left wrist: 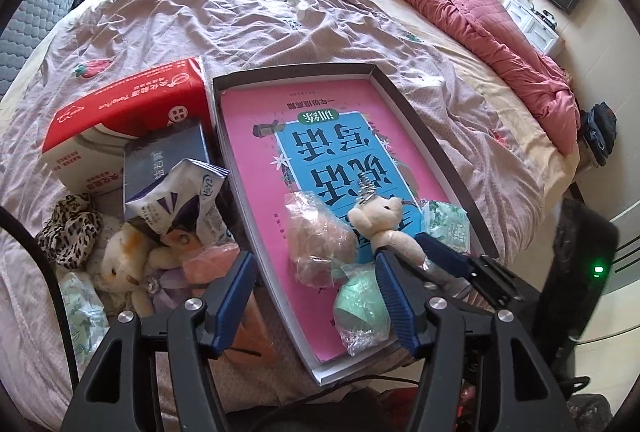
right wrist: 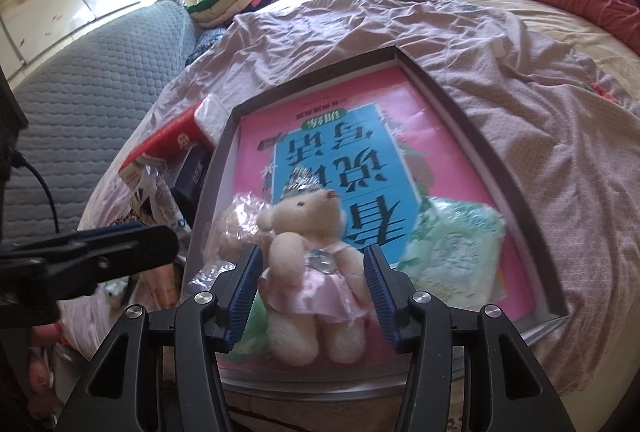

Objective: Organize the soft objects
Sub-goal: 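Lower the white teddy bear onto the tray and open the right tool while the left releases the bag, then withdraw both open tools from the tray back toward the pile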

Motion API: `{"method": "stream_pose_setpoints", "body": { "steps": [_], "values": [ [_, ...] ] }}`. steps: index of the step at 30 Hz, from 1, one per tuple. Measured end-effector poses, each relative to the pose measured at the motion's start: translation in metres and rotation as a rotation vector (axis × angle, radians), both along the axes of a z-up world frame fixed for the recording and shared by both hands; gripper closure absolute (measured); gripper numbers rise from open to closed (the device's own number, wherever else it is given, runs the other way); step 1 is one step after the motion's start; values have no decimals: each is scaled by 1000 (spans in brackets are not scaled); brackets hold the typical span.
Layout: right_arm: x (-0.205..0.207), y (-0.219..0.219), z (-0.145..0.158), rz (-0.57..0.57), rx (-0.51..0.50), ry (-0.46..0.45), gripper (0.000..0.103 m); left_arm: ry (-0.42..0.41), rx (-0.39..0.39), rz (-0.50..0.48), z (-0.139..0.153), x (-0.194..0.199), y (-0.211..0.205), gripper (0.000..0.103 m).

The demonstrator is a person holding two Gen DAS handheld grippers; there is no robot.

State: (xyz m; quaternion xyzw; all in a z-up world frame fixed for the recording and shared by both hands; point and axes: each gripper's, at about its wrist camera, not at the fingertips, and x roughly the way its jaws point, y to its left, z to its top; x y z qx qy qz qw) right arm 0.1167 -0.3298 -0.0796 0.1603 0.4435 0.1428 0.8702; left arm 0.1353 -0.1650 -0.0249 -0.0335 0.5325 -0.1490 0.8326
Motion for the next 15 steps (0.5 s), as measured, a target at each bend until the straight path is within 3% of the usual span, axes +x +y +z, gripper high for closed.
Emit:
{"method": "stream_pose_setpoints", "body": {
  "steps": [6, 15],
  "values": [
    [-2, -5, 6, -23, 18, -14, 49, -19, 1, 13, 6, -7, 8, 36],
    [-11, -16, 30, -91, -37, -43, 34, -37, 8, 22, 12, -15, 14, 32]
  ]
}}
